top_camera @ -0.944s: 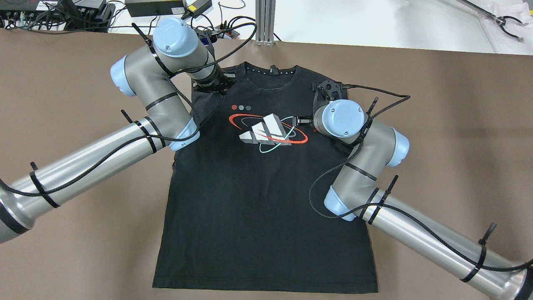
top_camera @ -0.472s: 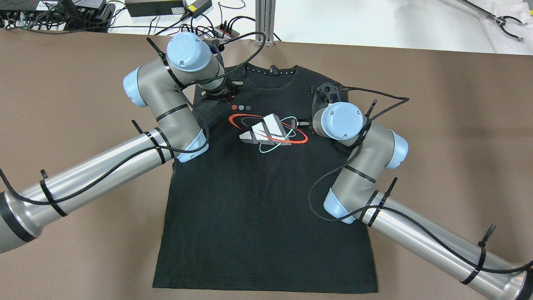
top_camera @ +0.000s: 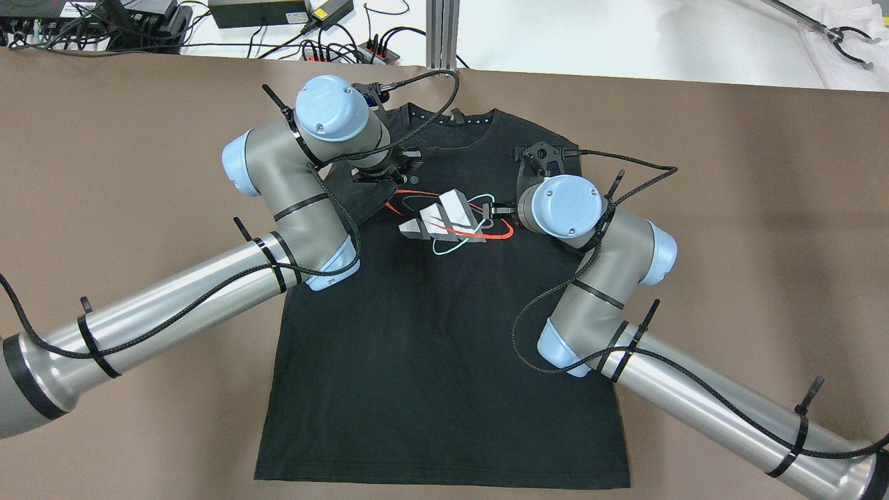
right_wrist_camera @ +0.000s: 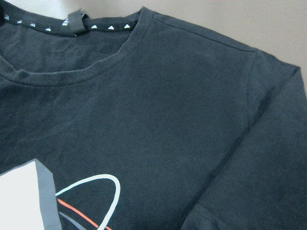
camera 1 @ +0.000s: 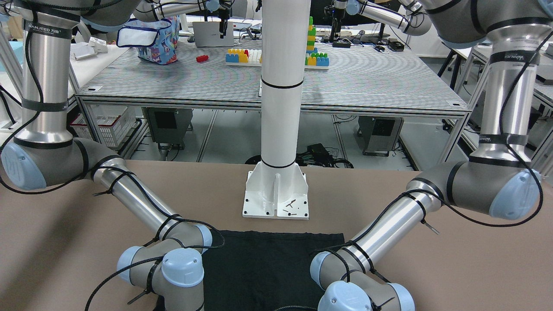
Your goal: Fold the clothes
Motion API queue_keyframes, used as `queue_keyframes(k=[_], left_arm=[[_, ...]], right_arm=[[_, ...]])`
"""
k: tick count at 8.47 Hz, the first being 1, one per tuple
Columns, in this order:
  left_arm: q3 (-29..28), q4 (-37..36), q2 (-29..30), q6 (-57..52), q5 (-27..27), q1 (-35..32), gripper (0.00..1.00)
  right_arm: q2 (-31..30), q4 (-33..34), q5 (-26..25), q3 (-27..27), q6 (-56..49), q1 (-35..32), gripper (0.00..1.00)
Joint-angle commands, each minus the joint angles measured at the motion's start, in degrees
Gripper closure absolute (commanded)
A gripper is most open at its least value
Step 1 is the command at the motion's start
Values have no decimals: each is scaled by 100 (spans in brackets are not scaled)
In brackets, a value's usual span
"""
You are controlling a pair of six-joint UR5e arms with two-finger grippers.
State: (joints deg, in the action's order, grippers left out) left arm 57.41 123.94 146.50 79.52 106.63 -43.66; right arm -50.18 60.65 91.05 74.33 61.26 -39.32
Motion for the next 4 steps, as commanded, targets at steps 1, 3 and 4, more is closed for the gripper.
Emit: queue_keyframes(k=[1, 3, 4], left_arm=[[330, -18, -103, 46, -81, 41, 1], [1293, -36, -838, 169, -396, 242, 0], [1882, -45, -1277, 204, -528, 435, 0]], right_arm=[[-1, 0, -9, 116, 17, 3, 6], [-10, 17, 9, 300, 122, 3, 6], [-166, 78, 35, 640, 462, 125, 6]])
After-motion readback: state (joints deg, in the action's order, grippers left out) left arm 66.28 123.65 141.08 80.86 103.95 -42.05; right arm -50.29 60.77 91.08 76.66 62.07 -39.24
